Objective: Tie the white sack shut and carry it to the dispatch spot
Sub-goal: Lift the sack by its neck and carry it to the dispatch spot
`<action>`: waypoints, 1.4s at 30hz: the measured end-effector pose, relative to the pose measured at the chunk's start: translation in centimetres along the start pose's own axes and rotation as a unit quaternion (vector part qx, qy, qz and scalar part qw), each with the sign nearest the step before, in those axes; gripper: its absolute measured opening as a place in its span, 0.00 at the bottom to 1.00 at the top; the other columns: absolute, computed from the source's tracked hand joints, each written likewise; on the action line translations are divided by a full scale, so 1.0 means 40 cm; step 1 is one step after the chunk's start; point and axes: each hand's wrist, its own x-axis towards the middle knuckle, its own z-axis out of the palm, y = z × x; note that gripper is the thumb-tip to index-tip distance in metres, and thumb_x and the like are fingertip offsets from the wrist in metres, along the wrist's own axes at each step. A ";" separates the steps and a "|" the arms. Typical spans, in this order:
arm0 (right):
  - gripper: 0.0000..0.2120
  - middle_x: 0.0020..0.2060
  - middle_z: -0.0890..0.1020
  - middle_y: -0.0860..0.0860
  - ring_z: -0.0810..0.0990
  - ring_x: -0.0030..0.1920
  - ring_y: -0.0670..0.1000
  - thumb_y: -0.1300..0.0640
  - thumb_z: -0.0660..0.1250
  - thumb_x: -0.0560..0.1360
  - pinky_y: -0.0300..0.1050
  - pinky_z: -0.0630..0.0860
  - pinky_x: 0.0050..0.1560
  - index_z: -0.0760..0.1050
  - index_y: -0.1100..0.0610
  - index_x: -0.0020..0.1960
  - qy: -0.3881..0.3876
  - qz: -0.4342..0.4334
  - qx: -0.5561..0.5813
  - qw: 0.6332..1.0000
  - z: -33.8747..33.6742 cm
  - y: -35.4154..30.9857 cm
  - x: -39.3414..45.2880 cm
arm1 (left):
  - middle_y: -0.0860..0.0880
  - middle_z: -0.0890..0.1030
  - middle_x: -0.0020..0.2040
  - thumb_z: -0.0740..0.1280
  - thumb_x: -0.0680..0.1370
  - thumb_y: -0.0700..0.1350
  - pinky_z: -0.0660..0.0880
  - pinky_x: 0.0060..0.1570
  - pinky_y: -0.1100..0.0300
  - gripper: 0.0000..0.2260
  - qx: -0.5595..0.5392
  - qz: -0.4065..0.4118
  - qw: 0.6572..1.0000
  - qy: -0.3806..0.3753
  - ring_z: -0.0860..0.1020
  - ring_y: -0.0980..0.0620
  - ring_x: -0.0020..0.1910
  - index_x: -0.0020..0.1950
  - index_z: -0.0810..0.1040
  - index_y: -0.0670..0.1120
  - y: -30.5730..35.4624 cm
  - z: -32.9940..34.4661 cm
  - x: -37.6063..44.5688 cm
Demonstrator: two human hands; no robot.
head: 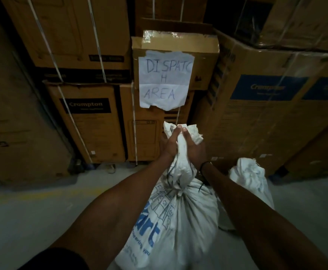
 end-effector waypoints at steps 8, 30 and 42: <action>0.11 0.50 0.89 0.45 0.87 0.53 0.44 0.42 0.71 0.80 0.45 0.83 0.59 0.85 0.48 0.53 -0.077 0.058 -0.002 0.995 0.181 0.128 0.207 | 0.45 0.89 0.51 0.77 0.71 0.64 0.82 0.60 0.37 0.17 0.049 -0.004 0.998 0.041 0.87 0.42 0.53 0.51 0.86 0.54 -0.101 -0.111 0.246; 0.15 0.40 0.87 0.44 0.85 0.40 0.37 0.43 0.67 0.83 0.33 0.79 0.44 0.83 0.51 0.45 -0.131 0.131 -0.053 0.981 0.475 0.662 0.703 | 0.47 0.88 0.55 0.73 0.71 0.67 0.81 0.64 0.41 0.26 0.108 -0.076 0.981 0.142 0.86 0.47 0.57 0.58 0.84 0.48 -0.497 -0.214 0.825; 0.22 0.41 0.88 0.51 0.88 0.44 0.50 0.38 0.67 0.81 0.49 0.85 0.46 0.83 0.57 0.47 -0.103 0.104 -0.083 0.986 0.555 0.968 0.747 | 0.43 0.88 0.52 0.73 0.72 0.61 0.83 0.57 0.49 0.26 0.082 -0.086 0.983 0.141 0.87 0.46 0.53 0.56 0.84 0.41 -0.719 -0.287 0.935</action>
